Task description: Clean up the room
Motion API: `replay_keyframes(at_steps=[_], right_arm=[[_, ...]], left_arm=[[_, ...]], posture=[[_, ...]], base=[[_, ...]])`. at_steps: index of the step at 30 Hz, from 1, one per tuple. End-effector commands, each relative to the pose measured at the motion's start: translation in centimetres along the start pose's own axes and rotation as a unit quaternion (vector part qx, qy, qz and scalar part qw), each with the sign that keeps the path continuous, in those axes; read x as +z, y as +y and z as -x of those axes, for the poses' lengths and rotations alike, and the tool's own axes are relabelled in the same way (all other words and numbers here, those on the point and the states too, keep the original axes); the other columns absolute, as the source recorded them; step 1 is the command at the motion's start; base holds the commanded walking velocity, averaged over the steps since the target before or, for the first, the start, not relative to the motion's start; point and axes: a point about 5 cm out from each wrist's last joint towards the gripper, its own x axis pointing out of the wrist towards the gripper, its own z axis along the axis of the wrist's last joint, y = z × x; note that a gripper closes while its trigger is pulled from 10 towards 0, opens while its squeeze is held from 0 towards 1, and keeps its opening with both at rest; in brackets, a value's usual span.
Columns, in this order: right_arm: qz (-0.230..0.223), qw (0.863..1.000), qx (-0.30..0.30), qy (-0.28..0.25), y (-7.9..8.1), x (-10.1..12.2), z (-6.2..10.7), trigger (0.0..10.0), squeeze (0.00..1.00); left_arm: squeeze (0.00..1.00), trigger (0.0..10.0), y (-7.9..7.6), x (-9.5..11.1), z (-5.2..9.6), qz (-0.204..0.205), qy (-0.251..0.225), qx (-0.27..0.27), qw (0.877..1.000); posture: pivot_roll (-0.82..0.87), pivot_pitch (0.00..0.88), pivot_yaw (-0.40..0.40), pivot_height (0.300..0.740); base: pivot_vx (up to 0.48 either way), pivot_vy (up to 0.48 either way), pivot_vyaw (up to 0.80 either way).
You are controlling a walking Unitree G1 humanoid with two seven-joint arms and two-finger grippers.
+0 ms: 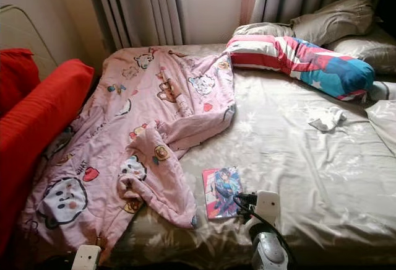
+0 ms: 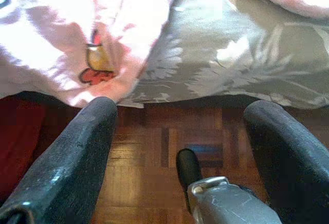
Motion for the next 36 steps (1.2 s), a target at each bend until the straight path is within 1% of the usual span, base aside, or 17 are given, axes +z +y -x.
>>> replay_keyframes(at_steps=[1,12,19,24,32,36], right_arm=[[-0.002,1.0,0.003,0.002,0.41,-0.23,0.06,10.0,0.0],[-0.002,1.0,0.004,0.004,0.49,-0.26,0.02,10.0,0.0],[-0.001,1.0,0.005,0.004,0.57,-0.27,0.01,10.0,0.0],[-0.001,1.0,0.013,-0.007,0.75,-0.05,0.03,10.0,0.0],[0.004,1.0,0.027,-0.004,1.29,-0.25,0.06,10.0,0.0],[0.016,0.999,0.033,-0.001,1.36,-0.29,0.08,10.0,0.0]], left_arm=[[0.0,10.0,0.64,-0.91,0.55,0.004,0.014,0.008,1.0],[0.0,10.0,0.49,-0.66,0.43,0.001,0.008,0.007,1.0],[0.0,10.0,0.61,-0.5,0.42,-0.002,0.002,0.012,1.0],[0.0,10.0,0.66,-0.37,0.41,-0.001,-0.003,0.013,1.0],[0.0,10.0,0.28,0.04,0.22,-0.001,-0.014,0.01,1.0],[0.0,10.0,0.18,0.04,0.22,-0.001,-0.016,0.009,1.0]], posture=[[0.03,0.171,0.043,0.74],[0.03,0.184,0.042,0.74],[0.03,0.185,0.043,0.74],[0.03,0.185,0.043,0.74],[0.02,0.178,0.041,0.74],[0.02,0.173,0.038,0.74]], base=[[0.292,0.0,0.0],[0.291,0.0,0.0],[0.0,0.0,0.0],[0.0,0.0,0.0],[0.0,0.0,0.0],[0.0,0.0,0.0]])
